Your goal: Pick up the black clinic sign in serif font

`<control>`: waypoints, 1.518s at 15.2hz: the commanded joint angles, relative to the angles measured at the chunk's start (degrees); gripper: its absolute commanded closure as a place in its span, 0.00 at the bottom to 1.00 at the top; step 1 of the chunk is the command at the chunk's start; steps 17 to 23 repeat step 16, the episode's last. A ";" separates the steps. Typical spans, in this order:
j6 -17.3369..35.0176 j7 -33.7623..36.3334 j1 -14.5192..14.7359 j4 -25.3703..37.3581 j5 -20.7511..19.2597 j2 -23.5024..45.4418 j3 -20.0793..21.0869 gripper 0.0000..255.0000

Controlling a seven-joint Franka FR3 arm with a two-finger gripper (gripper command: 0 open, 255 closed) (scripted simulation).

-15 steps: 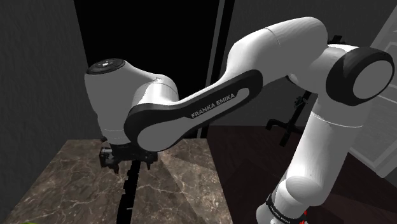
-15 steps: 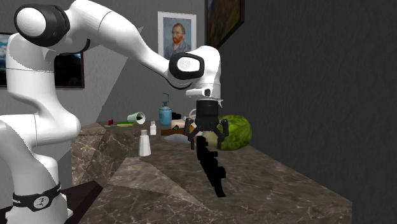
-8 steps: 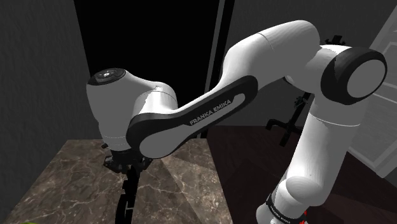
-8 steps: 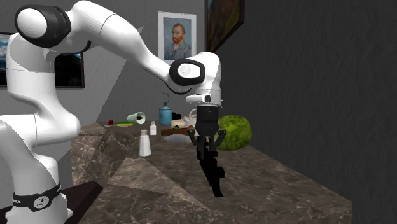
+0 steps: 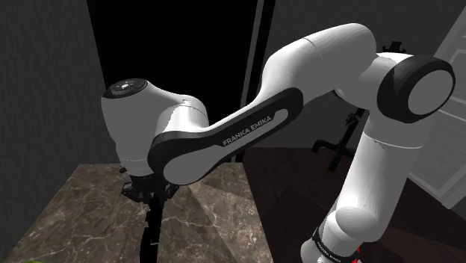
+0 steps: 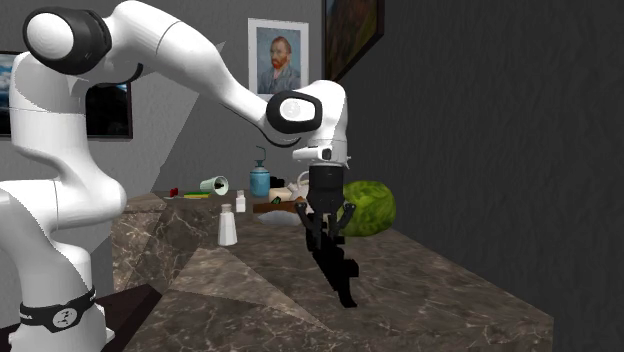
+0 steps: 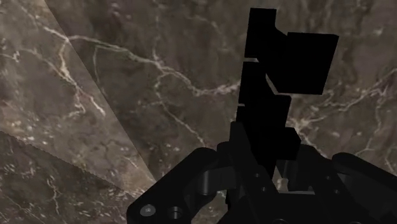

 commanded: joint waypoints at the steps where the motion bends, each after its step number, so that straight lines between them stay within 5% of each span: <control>1: -1.02 -0.44 -0.10 0.73 0.50 -0.46 0.12 1.00; 14: -9.89 -3.75 -0.84 7.59 4.13 -4.08 0.69 1.00; 23: -10.00 -3.78 -0.84 7.69 4.16 -4.11 0.69 1.00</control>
